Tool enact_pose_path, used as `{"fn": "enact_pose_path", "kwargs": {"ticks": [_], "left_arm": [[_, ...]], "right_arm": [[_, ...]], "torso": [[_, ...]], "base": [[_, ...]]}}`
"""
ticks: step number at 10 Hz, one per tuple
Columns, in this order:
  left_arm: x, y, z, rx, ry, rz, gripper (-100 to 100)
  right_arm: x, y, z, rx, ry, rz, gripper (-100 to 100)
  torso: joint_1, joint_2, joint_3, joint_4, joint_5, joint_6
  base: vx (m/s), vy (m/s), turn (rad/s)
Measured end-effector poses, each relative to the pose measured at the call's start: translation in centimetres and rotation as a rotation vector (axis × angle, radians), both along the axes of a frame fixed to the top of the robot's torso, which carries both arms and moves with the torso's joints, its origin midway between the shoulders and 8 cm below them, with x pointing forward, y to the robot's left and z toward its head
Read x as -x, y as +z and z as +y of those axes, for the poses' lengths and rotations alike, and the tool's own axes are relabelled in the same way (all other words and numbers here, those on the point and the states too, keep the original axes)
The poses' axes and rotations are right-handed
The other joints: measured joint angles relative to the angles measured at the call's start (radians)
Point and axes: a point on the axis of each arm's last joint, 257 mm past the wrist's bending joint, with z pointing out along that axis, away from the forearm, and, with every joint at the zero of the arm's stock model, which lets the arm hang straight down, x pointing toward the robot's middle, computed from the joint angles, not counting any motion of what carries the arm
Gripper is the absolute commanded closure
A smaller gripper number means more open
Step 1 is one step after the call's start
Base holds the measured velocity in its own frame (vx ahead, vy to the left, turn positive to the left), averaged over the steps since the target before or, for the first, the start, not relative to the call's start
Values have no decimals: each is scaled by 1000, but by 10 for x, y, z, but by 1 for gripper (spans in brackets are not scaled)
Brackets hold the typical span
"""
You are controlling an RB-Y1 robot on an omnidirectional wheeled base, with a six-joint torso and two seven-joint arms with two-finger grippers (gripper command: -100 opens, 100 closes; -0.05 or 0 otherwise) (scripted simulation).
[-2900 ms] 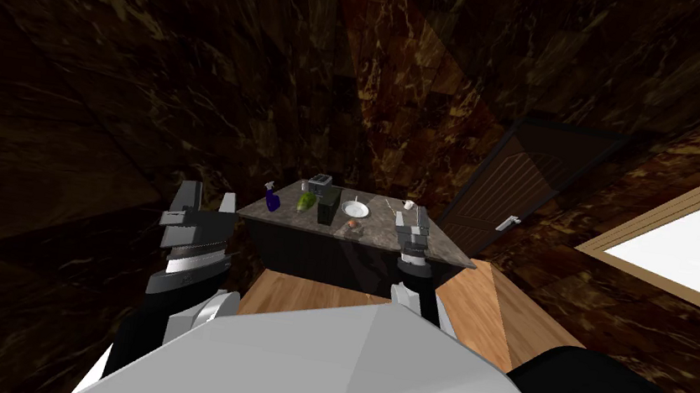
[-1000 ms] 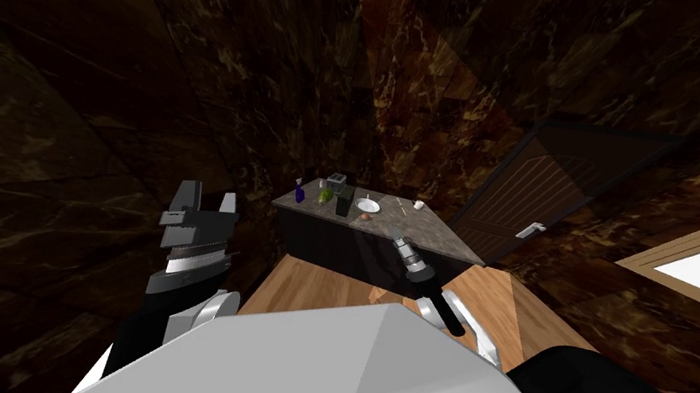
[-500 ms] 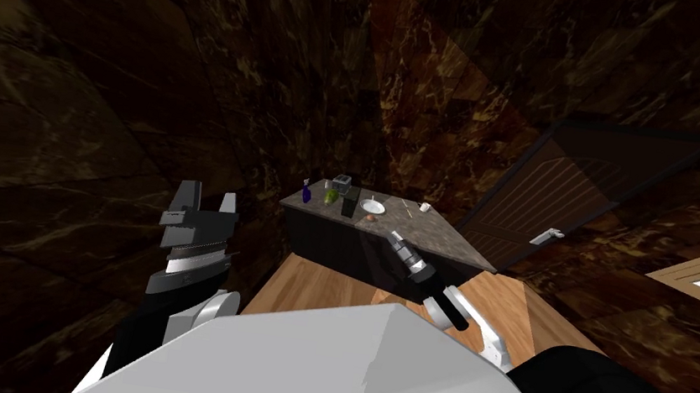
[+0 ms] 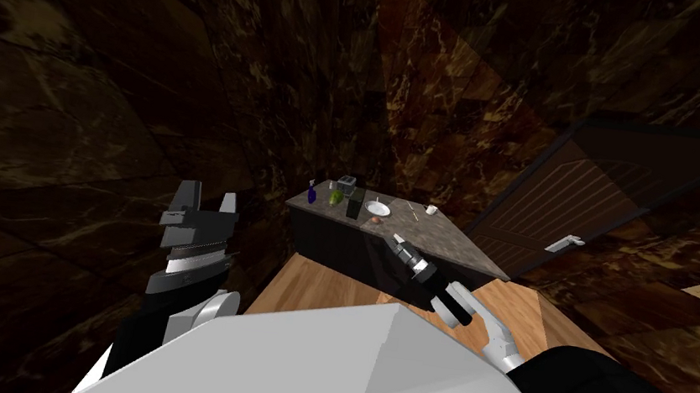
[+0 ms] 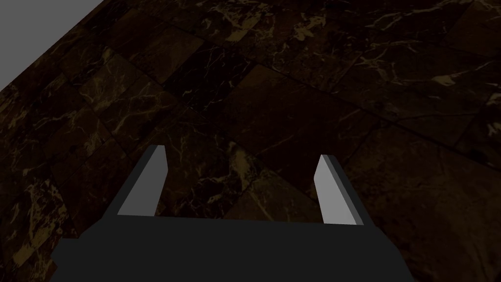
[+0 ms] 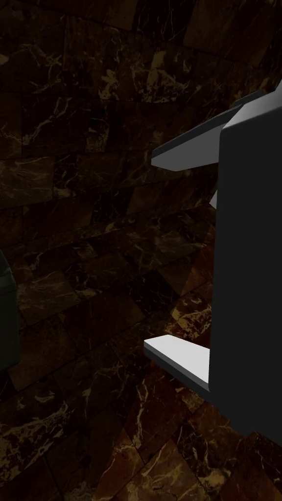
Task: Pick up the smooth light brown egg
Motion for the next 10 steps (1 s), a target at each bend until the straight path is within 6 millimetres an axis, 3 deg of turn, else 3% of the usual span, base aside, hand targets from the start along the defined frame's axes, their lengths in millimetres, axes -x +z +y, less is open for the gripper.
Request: {"fn": "enact_pose_path", "kwargs": {"ticks": [10], "left_arm": [[0, 0, 0, 0, 0, 0, 0]], "right_arm": [[-2, -67, -67, 521, 71, 111, -100]], "torso": [[0, -3, -2, -1, 0, 0]], "base": [[55, 39, 73]]}}
